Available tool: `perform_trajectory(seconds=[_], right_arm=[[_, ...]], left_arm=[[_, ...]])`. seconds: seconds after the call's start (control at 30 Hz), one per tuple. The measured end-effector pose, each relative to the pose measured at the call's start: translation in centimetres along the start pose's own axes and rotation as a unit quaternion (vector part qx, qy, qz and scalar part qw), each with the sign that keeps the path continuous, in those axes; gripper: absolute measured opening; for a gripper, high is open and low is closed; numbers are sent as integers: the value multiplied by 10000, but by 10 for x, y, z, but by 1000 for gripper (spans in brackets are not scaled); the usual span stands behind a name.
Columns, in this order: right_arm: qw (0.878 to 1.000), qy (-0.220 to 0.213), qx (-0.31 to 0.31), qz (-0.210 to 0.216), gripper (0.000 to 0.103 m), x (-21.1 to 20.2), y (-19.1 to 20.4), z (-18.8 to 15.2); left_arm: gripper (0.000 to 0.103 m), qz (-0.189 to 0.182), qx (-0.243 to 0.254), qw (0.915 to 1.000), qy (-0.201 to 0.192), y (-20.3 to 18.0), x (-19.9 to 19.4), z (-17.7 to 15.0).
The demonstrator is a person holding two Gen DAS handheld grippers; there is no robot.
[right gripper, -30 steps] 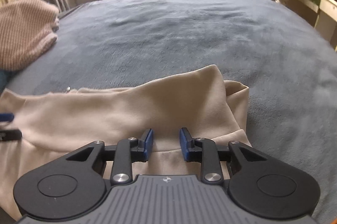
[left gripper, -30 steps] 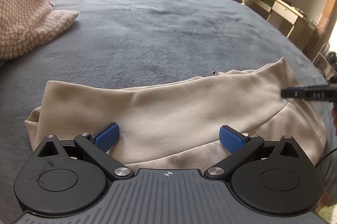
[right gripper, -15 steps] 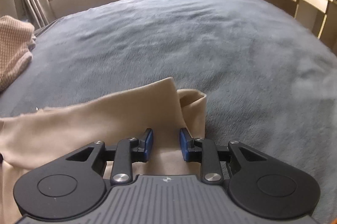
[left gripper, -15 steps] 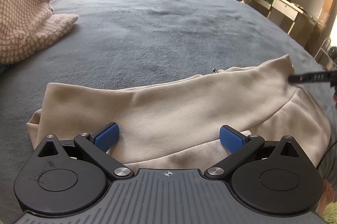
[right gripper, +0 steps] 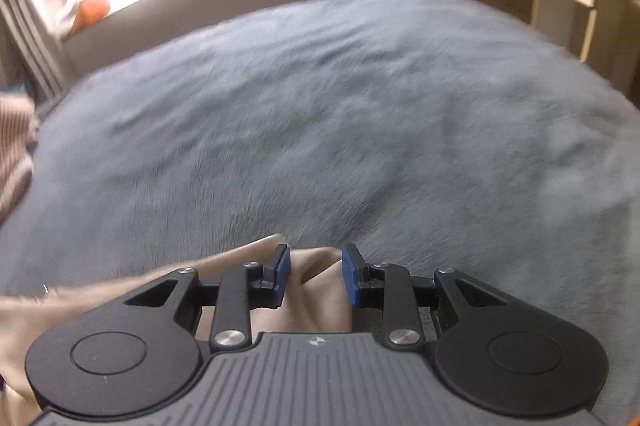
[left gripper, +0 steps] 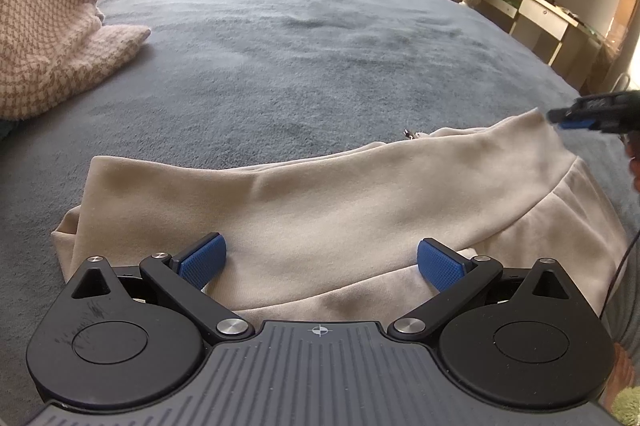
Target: Fold clothes
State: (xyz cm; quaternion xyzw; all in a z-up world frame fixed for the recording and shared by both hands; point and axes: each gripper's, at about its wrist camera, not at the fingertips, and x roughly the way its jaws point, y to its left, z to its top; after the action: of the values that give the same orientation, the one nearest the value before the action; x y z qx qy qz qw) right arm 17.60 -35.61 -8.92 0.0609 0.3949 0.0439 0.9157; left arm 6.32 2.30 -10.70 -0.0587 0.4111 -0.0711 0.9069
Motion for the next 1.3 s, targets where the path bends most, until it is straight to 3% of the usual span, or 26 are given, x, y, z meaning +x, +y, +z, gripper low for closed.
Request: perform_trajectory(seconds=[0.07, 0.2, 0.43, 0.63, 0.73, 0.97, 1.07, 1.2, 1.3], right_arm=[[10000, -27, 67, 61, 30, -14, -7, 5], [9976, 315, 320, 532, 32, -28, -21, 0], [9928, 887, 486, 635, 33, -17, -25, -26], [9936, 687, 313, 844, 33, -32, -9, -21], [9903, 531, -58, 1279, 33, -45, 9, -25], [9830, 956, -1160, 1058, 33, -15, 37, -56], [9761, 1024, -1725, 834, 33, -17, 53, -54], [9696, 1039, -2150, 533, 34, -19, 69, -55], [9652, 782, -2479, 273, 33, -33, 84, -58]], left_arm=[[103, -2, -26, 10000, -9, 0, 0, 0], [103, -4, -6, 10000, -26, 0, 1, -1], [103, 22, -62, 10000, 15, -1, -1, 2], [103, 48, -110, 9999, 49, 1, -4, 1], [103, 107, -60, 9999, 67, -1, -2, 1], [103, 271, 14, 9993, 265, -7, 0, 6], [103, 304, -20, 9987, 396, -7, 1, 9], [103, 368, -92, 9979, 519, -8, 3, 12], [103, 454, -42, 9972, 600, -11, 4, 14]])
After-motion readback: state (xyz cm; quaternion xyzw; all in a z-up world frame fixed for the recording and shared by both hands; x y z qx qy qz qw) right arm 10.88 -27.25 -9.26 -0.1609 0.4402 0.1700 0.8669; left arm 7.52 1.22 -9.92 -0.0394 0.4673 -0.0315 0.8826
